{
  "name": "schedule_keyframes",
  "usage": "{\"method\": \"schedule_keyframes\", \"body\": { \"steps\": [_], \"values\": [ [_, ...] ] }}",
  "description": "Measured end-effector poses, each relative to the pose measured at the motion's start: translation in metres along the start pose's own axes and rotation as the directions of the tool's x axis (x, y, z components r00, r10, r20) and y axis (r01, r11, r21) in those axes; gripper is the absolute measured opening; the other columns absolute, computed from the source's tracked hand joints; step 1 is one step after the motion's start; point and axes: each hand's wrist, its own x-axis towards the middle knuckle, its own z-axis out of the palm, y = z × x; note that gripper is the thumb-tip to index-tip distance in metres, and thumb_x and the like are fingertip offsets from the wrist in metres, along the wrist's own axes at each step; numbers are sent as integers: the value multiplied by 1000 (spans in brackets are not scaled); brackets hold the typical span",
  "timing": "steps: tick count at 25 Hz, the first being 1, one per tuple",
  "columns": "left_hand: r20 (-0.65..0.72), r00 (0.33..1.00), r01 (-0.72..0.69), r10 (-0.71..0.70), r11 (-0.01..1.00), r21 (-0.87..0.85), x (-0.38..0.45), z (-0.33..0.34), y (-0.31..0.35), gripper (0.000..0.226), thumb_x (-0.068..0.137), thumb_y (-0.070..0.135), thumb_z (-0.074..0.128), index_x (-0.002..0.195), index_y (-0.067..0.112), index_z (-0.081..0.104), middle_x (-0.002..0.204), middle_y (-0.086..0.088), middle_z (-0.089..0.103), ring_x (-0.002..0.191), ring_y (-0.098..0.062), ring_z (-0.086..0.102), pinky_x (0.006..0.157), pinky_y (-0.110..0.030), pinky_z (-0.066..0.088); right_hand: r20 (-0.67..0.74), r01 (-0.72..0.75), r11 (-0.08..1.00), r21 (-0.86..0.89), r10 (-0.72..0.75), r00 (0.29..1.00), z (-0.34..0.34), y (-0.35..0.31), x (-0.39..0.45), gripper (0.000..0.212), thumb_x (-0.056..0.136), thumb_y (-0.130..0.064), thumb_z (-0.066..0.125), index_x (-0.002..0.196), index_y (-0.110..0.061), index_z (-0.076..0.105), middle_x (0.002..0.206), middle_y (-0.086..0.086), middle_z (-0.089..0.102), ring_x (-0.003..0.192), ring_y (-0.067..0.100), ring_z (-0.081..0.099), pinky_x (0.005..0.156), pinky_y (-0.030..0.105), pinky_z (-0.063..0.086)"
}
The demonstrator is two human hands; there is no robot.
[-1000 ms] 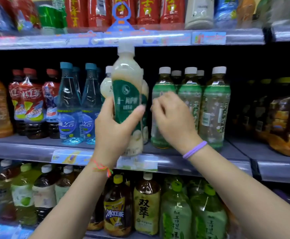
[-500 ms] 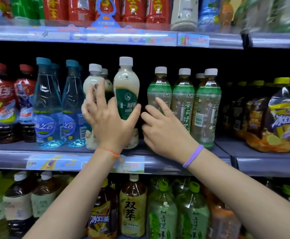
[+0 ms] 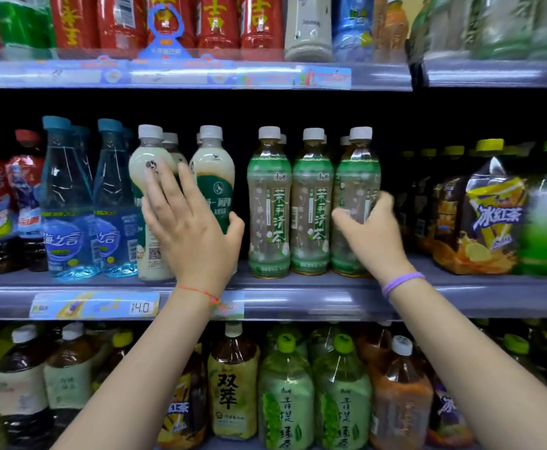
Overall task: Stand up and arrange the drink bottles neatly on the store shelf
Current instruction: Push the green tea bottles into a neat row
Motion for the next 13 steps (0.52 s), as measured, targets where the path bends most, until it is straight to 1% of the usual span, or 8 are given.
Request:
{"method": "schedule_keyframes", "body": {
  "steps": [1,3,4,5,7,9,11,13],
  "values": [
    [-62,997,-57,54,997,-43,-3,-5,8,82,81,38,59,150,4,31,161,-21,17,149,-39,14,119,-55,15,46,-24,1000,-7,24,999,0,3,0,61,85,-32,71,130,-10,37,115,3,56,102,21,59,85,33,49],
    [-181,959,-246,217,956,-160,-13,-12,29,69,80,27,60,144,5,44,156,-23,29,145,-40,24,117,-54,21,55,-1,998,-63,4,999,-7,8,-1,55,84,-28,72,121,-9,36,102,3,60,90,25,62,72,33,49],
    [-207,936,-330,286,917,-225,-18,-12,44,62,81,24,60,139,5,50,153,-23,34,143,-41,29,116,-53,25,39,14,996,-93,-10,999,-15,11,-1,54,84,-28,72,118,-9,35,99,3,60,87,26,62,70,35,50],
    [-202,922,-378,331,883,-279,-24,-12,57,58,81,22,61,136,5,53,151,-23,38,140,-41,33,114,-52,29,25,25,992,-121,-22,999,-21,13,-1,52,84,-29,71,114,-10,34,98,4,60,85,27,61,70,37,51],
    [-155,918,-395,364,869,-299,-35,-8,81,56,80,20,62,134,6,55,150,-24,38,139,-41,35,113,-52,30,15,36,984,-176,-34,999,-35,20,2,48,87,-30,69,108,-11,30,103,10,57,86,29,58,72,40,51],
    [-99,925,-379,366,897,-228,-45,0,98,64,78,19,61,140,6,49,154,-24,33,144,-42,28,116,-56,24,39,23,979,-204,-16,999,-48,28,12,48,91,-30,66,107,-12,25,112,13,50,93,30,55,78,41,49],
    [-40,920,-391,390,904,-175,-53,10,106,73,77,18,61,146,6,40,157,-24,28,147,-42,23,118,-57,19,65,-6,986,-168,17,998,-53,35,21,48,93,-29,65,110,-12,23,123,14,45,107,31,51,87,41,47],
    [8,910,-407,414,897,-171,-59,20,110,74,79,17,62,147,6,37,158,-24,26,145,-41,26,119,-55,20,73,-12,992,-128,21,997,-54,38,26,50,93,-28,65,116,-9,25,130,14,42,115,32,49,90,39,44]
  ]
}}
